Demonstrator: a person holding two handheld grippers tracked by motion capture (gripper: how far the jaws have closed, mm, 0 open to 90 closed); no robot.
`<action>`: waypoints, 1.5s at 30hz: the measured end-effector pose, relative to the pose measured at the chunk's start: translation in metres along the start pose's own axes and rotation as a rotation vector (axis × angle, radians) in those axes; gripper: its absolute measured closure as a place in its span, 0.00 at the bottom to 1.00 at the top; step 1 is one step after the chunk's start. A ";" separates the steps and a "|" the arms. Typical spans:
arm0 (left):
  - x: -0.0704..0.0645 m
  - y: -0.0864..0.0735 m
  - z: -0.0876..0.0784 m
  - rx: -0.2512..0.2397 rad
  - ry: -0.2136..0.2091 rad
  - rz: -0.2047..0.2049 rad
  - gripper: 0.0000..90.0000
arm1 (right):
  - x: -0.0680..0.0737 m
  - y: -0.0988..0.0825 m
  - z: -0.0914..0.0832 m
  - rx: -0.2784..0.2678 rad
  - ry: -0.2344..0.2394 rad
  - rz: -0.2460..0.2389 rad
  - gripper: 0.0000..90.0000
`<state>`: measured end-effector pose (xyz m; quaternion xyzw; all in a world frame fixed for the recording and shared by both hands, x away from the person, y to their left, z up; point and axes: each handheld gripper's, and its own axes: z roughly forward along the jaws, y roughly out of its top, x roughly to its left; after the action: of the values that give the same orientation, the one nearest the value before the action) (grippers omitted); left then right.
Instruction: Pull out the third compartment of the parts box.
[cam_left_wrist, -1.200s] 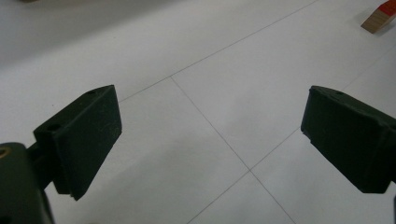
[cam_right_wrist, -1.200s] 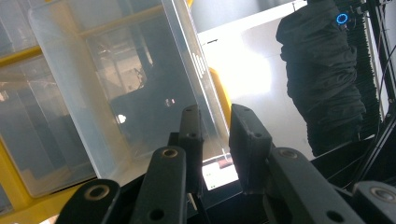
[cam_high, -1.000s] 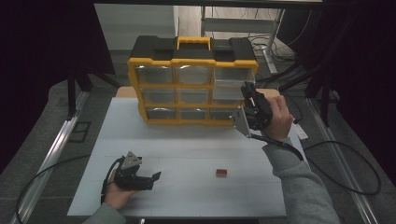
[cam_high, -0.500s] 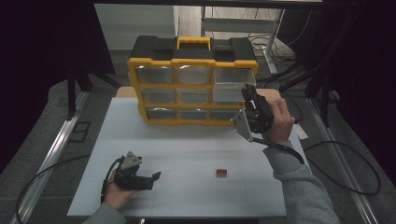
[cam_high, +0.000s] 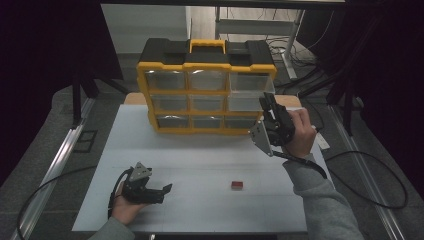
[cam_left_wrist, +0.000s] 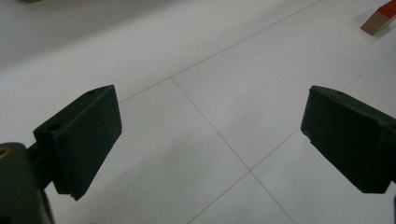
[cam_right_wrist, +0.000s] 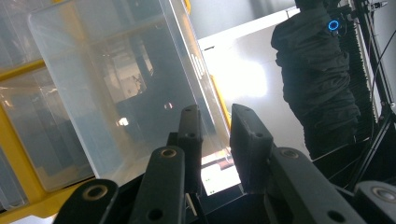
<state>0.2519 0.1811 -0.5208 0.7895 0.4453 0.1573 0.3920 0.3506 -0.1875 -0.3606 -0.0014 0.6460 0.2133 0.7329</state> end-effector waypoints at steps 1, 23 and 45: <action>0.000 0.000 0.000 0.000 0.000 0.000 0.06 | 0.000 0.000 0.000 -0.003 -0.002 0.001 0.82; 0.000 0.000 0.000 -0.001 -0.002 -0.002 0.06 | -0.003 -0.002 -0.010 -0.018 0.002 0.001 0.82; -0.001 0.000 0.000 0.000 -0.002 0.000 0.06 | -0.003 -0.003 -0.015 -0.027 0.004 -0.003 0.82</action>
<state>0.2515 0.1807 -0.5207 0.7896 0.4450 0.1566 0.3925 0.3370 -0.1958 -0.3608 -0.0128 0.6446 0.2207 0.7318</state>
